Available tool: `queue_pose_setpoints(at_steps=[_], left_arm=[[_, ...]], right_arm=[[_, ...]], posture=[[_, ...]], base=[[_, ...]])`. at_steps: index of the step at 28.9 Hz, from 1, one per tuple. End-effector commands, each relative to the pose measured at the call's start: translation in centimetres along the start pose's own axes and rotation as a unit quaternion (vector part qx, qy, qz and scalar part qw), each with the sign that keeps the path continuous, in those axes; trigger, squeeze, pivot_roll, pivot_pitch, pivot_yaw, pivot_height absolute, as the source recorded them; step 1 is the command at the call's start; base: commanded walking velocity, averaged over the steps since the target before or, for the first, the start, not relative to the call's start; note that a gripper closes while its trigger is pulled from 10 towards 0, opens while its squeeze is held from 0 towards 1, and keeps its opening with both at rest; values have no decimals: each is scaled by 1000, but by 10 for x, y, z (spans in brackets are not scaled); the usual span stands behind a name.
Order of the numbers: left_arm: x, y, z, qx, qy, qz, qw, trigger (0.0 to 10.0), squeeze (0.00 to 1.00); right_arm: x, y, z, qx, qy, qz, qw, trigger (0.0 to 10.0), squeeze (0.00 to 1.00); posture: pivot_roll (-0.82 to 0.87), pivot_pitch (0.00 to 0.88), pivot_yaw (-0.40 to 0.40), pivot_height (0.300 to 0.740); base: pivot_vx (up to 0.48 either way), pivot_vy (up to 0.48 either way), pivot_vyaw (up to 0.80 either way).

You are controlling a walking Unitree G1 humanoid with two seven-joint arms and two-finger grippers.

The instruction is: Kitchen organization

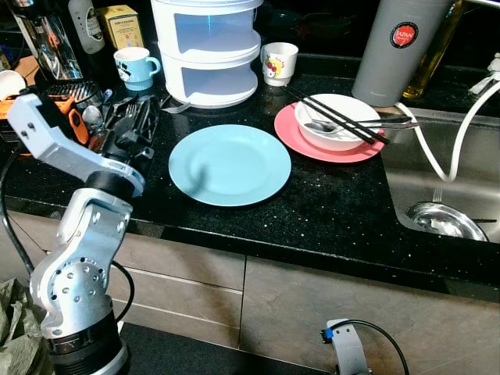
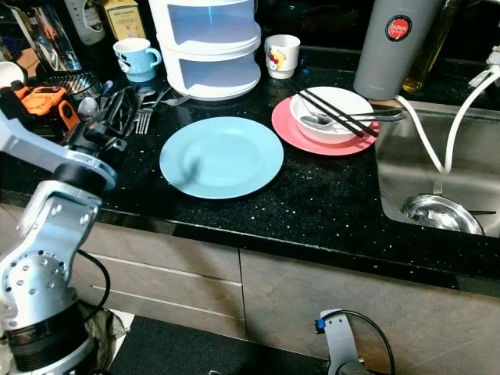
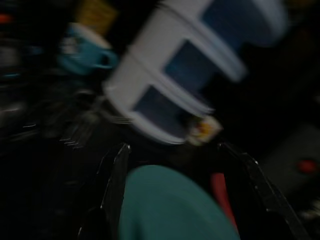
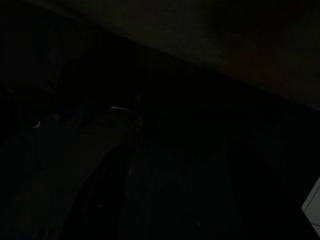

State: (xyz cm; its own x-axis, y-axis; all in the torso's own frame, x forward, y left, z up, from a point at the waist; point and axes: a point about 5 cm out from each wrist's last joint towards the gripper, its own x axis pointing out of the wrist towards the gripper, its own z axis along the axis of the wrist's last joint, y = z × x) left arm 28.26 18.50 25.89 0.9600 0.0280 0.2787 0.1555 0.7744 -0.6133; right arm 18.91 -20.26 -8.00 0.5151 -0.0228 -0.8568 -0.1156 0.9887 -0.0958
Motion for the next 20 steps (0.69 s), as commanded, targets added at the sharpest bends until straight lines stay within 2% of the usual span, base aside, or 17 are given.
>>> queue_pose_setpoints(at_steps=[1,2,3,11,13,15,16,17,20], left_arm=[[-1,19,-7,5,21,54,998,10000,0],[-1,19,-7,5,21,54,998,10000,0],[-1,24,-13,-14,37,70,997,10000,0],[1,22,-22,-65,52,73,994,10000,0],[2,21,-29,-103,68,74,990,10000,0],[2,21,-29,-103,68,74,990,10000,0],[3,19,-33,-125,80,68,987,10000,0],[3,19,-33,-125,80,68,987,10000,0],[5,12,-36,-163,91,52,981,10000,0]], right_arm=[[0,-1,-4,-5,10,-1,1000,10000,0],[0,-1,-4,-5,10,-1,1000,10000,0],[0,-1,-4,-8,10,-1,1000,10000,0],[0,-1,-3,-11,11,-2,1000,10000,0],[0,-1,-3,-12,11,-1,1000,10000,0],[0,-1,-3,-12,11,-1,1000,10000,0],[0,-1,-3,-13,11,-2,1000,10000,0],[0,-1,-3,-13,11,-2,1000,10000,0],[0,-2,-3,-13,10,-3,1000,10000,0]], posture=[[103,99,5,740],[103,99,5,740],[100,97,-3,740],[102,93,-4,740],[101,94,-3,740],[101,94,-3,740],[98,96,-2,740],[98,96,-2,740],[96,96,-1,740]], base=[[0,0,0],[0,0,0],[0,0,0],[0,0,0],[0,0,0],[0,0,0],[0,0,0],[0,0,0],[0,0,0]])
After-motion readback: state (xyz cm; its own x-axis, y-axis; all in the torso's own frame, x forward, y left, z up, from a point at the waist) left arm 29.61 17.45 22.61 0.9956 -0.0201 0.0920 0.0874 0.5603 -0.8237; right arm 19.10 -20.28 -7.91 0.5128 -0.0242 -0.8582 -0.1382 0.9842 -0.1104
